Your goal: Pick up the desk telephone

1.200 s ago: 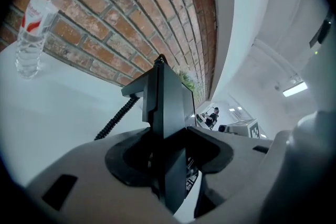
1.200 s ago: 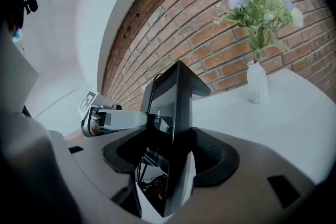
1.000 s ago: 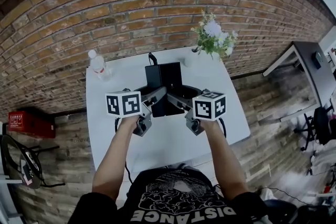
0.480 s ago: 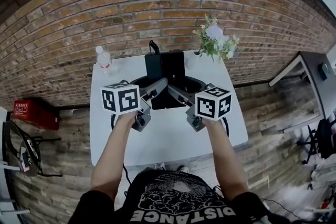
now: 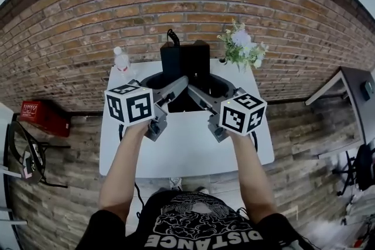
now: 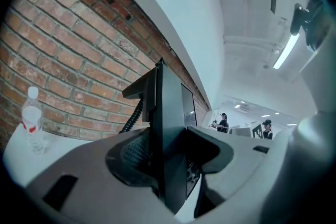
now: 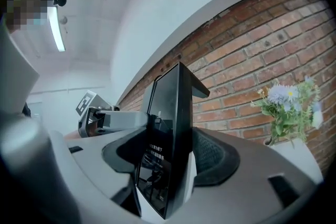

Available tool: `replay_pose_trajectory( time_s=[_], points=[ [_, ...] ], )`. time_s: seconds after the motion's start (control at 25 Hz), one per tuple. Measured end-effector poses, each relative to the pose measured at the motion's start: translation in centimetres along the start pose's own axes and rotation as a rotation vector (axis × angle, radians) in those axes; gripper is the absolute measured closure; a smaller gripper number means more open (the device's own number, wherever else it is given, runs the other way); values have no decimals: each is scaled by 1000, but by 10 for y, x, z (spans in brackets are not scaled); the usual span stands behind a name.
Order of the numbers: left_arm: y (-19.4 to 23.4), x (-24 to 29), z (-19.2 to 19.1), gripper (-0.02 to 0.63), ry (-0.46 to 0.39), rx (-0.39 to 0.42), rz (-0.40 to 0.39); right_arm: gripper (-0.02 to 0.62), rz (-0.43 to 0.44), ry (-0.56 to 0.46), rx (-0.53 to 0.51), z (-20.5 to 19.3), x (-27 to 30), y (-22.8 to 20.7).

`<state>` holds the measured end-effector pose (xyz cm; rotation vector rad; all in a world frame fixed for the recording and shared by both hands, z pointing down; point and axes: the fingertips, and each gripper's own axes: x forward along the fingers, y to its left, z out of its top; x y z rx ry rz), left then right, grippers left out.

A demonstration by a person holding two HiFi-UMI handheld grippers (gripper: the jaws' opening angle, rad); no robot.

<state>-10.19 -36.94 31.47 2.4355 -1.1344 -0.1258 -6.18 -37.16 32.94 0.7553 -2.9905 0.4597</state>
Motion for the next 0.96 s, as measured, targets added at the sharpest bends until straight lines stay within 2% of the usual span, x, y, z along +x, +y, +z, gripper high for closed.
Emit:
replay_pose_trajectory(
  time_s=[0.24,0.96],
  points=[
    [-10,-7,7,397,-15,52,25,330,28,-24,-17,6,-4,9],
    [-17,-17,-3,397,-26,32,38,330,42,0,-39,-1,-11,19]
  ],
)
